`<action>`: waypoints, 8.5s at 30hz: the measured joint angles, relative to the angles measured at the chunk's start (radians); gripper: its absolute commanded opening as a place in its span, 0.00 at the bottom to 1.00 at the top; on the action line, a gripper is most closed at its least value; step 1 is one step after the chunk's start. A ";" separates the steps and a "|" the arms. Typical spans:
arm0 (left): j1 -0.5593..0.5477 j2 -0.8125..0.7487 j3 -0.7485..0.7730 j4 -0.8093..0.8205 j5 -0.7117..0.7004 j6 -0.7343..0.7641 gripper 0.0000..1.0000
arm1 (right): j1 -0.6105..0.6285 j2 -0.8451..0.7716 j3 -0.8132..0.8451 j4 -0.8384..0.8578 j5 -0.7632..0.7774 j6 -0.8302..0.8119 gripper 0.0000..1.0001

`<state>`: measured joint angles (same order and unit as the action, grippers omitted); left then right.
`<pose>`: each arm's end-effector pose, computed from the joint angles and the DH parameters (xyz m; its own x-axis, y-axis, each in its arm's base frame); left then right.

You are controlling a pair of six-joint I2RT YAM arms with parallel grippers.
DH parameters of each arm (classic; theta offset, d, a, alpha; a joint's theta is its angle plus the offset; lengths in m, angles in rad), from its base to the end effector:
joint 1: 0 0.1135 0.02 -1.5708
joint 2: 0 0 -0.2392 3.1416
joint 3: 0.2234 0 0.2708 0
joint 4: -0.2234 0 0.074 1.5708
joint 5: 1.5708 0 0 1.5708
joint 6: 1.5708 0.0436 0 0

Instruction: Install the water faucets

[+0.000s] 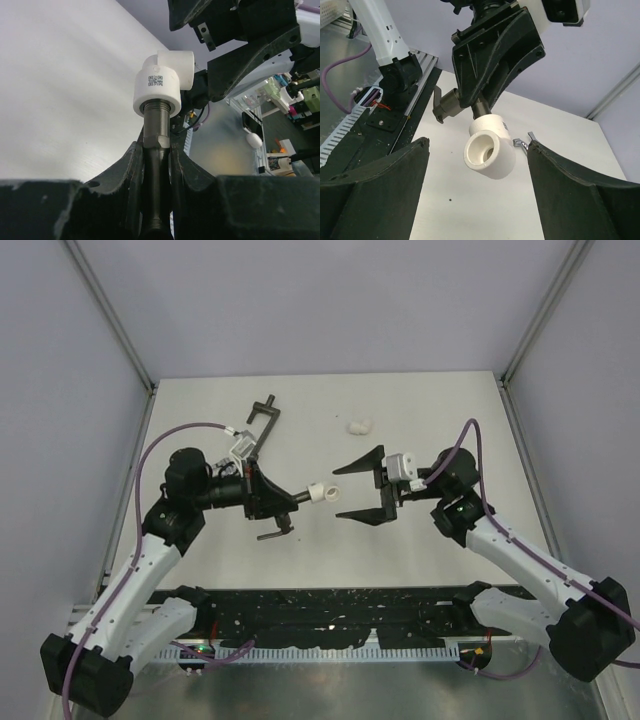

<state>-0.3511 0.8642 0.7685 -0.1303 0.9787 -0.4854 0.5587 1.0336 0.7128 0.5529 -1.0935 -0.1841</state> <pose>0.2027 -0.1128 0.3079 -0.6299 -0.0466 -0.7752 0.7432 0.2535 -0.6192 0.1988 0.1699 0.3143 0.3705 0.1324 -0.9193 -0.9243 -0.0452 -0.3790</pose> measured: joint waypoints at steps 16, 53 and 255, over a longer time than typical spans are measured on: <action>0.001 0.026 0.035 0.148 0.112 -0.234 0.00 | 0.075 0.143 0.113 0.037 -0.044 0.028 0.47; -0.344 -0.306 -0.041 -0.211 -0.661 0.975 0.00 | 0.065 0.252 0.139 -0.039 0.361 0.906 0.94; -0.046 -0.085 -0.178 0.347 -0.162 -0.548 0.00 | 0.243 0.049 0.040 -0.230 0.346 -0.389 0.72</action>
<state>-0.3969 0.7792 0.5903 0.2165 0.8169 -1.0336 0.8013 1.0828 0.7528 0.3225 -0.7471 -0.5735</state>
